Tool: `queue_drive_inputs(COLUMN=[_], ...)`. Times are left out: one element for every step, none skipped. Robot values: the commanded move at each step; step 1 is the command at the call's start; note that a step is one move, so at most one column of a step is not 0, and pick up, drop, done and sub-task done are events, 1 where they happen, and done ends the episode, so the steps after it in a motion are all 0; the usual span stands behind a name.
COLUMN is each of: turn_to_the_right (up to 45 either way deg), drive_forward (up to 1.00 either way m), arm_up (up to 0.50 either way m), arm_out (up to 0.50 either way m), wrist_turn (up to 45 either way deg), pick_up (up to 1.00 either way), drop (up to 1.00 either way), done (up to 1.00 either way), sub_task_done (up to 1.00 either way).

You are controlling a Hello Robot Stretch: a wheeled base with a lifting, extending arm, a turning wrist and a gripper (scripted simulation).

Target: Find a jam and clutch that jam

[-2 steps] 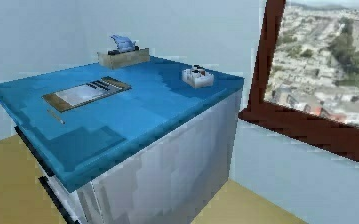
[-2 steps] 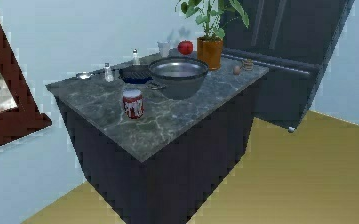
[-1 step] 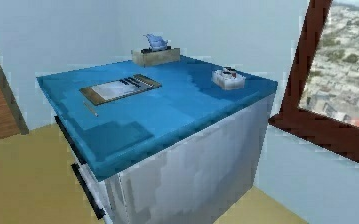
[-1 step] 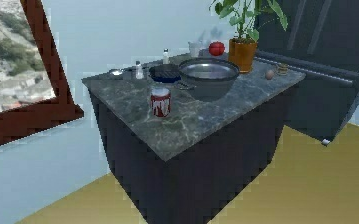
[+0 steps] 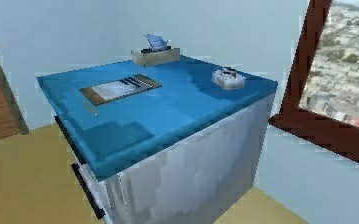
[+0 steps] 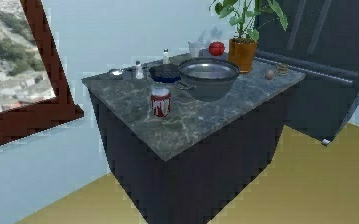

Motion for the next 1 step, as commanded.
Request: queue_drive_inputs(turn_to_the_right=[0.0], drive_forward=[0.00], arm_up=[0.38], arm_out=[0.00], wrist_turn=[0.0], pick_up=[0.00], drop=[0.00], done=[0.00], sub_task_done=[0.00])
